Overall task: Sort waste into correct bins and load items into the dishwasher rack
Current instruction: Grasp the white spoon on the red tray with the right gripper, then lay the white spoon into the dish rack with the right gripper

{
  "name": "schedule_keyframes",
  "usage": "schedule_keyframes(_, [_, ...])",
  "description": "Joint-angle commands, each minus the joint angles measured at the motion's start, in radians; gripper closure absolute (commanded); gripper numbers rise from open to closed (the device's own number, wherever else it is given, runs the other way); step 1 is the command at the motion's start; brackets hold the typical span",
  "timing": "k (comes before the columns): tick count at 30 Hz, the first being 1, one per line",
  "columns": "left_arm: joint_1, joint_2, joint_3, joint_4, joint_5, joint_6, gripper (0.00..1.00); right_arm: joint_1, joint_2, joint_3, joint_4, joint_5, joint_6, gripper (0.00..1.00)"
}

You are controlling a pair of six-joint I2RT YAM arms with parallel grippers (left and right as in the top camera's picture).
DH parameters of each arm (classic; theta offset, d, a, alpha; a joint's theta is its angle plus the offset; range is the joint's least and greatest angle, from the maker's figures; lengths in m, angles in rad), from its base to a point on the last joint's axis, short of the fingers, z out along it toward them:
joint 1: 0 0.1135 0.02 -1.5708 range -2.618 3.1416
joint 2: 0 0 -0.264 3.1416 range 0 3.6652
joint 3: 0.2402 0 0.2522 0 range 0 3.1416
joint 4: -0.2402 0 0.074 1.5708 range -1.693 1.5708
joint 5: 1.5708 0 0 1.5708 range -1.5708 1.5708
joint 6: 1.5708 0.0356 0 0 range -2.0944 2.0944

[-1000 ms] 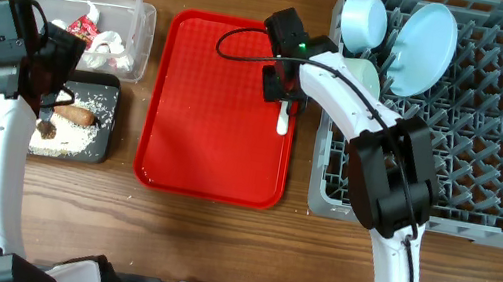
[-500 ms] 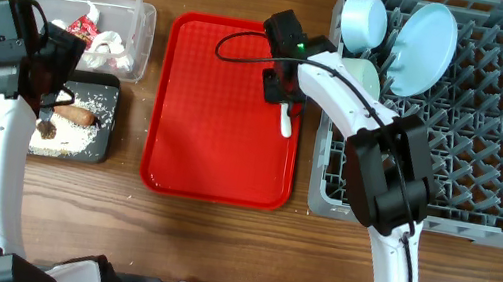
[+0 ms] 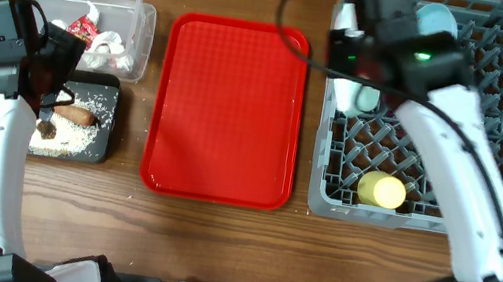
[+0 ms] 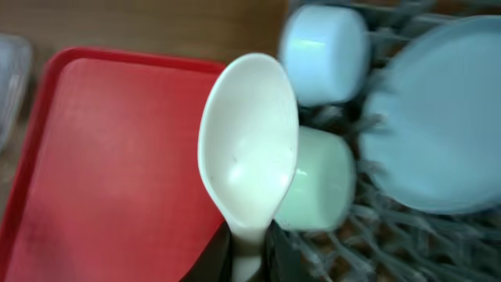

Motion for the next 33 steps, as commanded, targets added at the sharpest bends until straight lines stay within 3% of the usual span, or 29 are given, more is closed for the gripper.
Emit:
schedule_keyframes(1, [-0.002,-0.009,0.006,0.002,-0.01,0.012,0.0,-0.138,-0.012,-0.011,-0.113,0.089,0.129,0.96])
schedule_keyframes(6, [-0.002,-0.009,0.006,0.002,-0.01,0.012,0.0,-0.259,-0.011,-0.179,-0.12,-0.001,0.382,0.96])
schedule_keyframes(12, [-0.002,-0.009,0.006,0.002,-0.01,0.012,0.0,-0.262,-0.01,-0.367,-0.114,0.011,1.155,0.96])
schedule_keyframes(14, [-0.002,-0.009,0.006,0.002,-0.01,0.012,0.0,-0.262,-0.01,-0.41,-0.085,0.032,1.313,0.89])
schedule_keyframes(16, [-0.002,-0.009,0.006,0.002,-0.01,0.012,0.0,-0.262,-0.01,-0.445,-0.046,0.038,1.383,0.84])
schedule_keyframes(19, [-0.002,-0.009,0.006,0.002,-0.01,0.012,0.0,-0.262,-0.01,-0.463,0.0,0.045,1.386,0.81])
schedule_keyframes(21, [-0.002,-0.009,0.006,0.002,-0.01,0.012,0.0,-0.262,-0.01,-0.463,0.016,0.073,1.386,0.65])
schedule_keyframes(22, [-0.002,-0.009,0.006,0.002,-0.01,0.012,0.0,-0.262,-0.01,-0.463,0.023,0.093,1.385,0.37])
schedule_keyframes(23, [-0.002,-0.009,0.006,0.002,-0.01,0.012,0.0,-0.262,-0.01,-0.463,0.03,0.107,1.381,0.2])
schedule_keyframes(29, [-0.002,-0.009,0.006,0.002,-0.01,0.012,0.0,-0.262,-0.142,-0.462,0.0,0.121,1.1,0.16])
schedule_keyframes(31, [-0.002,-0.009,0.006,0.002,-0.01,0.012,0.0,-0.262,-0.246,-0.461,0.034,0.127,0.853,0.16])
schedule_keyframes(32, [-0.002,-0.009,0.006,0.002,-0.01,0.012,0.0,-0.262,-0.316,-0.462,0.044,0.093,0.663,0.0])
schedule_keyframes(33, [-0.002,-0.009,0.006,0.002,-0.01,0.012,0.0,-0.262,-0.354,-0.462,0.042,0.066,0.553,0.0])
